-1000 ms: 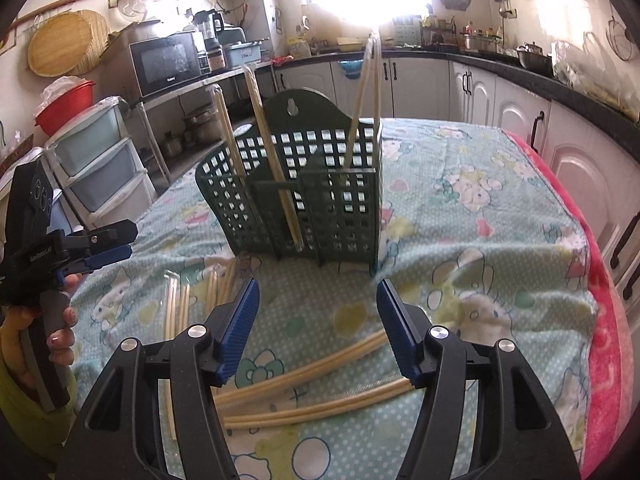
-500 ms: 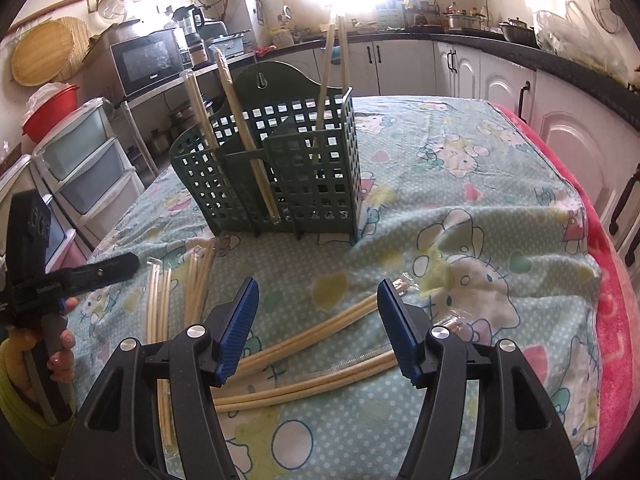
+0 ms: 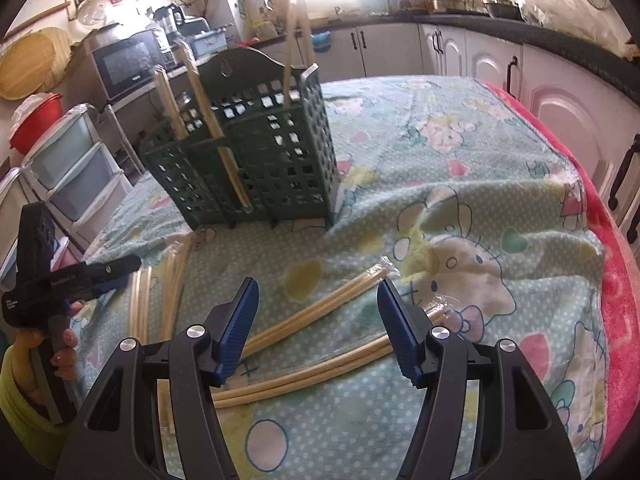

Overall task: Organize utensils
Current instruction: 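Close the left tool on a chopstick while the right tool grasps another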

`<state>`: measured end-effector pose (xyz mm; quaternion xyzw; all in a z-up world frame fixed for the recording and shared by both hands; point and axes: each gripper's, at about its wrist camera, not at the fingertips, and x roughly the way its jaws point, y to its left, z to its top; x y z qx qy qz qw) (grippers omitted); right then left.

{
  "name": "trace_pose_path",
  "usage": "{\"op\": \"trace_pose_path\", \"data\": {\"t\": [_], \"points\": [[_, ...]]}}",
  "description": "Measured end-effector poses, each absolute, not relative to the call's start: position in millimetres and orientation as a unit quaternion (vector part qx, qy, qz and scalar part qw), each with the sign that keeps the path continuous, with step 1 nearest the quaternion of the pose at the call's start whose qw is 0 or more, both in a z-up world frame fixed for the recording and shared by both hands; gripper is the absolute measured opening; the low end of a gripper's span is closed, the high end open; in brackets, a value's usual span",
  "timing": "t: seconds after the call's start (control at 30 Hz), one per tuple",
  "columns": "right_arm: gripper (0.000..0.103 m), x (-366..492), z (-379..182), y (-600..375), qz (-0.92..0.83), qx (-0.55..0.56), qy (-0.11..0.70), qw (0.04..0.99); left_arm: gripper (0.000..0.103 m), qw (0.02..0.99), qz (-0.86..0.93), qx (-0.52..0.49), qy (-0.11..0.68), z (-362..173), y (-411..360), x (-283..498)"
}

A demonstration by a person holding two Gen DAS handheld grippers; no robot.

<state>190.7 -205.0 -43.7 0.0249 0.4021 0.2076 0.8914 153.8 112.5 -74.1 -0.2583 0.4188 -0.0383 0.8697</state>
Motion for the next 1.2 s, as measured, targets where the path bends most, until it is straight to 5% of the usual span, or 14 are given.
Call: {"op": "trace_pose_path", "data": {"t": [0.8, 0.97, 1.03, 1.2], "points": [[0.058, 243, -79, -190, 0.164, 0.024, 0.469, 0.867, 0.028, 0.874, -0.017, -0.262, 0.409, -81, 125, 172], [0.041, 249, -79, -187, 0.141, 0.012, 0.464, 0.874, 0.022, 0.873, -0.013, -0.264, 0.41, -82, 128, 172], [0.027, 252, -80, -189, 0.136, 0.015, 0.463, 0.876, 0.02, 0.873, -0.012, -0.265, 0.409, -82, 129, 172], [0.013, 258, -79, -204, 0.138, 0.06, 0.464, 0.873, 0.017, 0.872, -0.011, -0.266, 0.41, -83, 130, 173]]}}
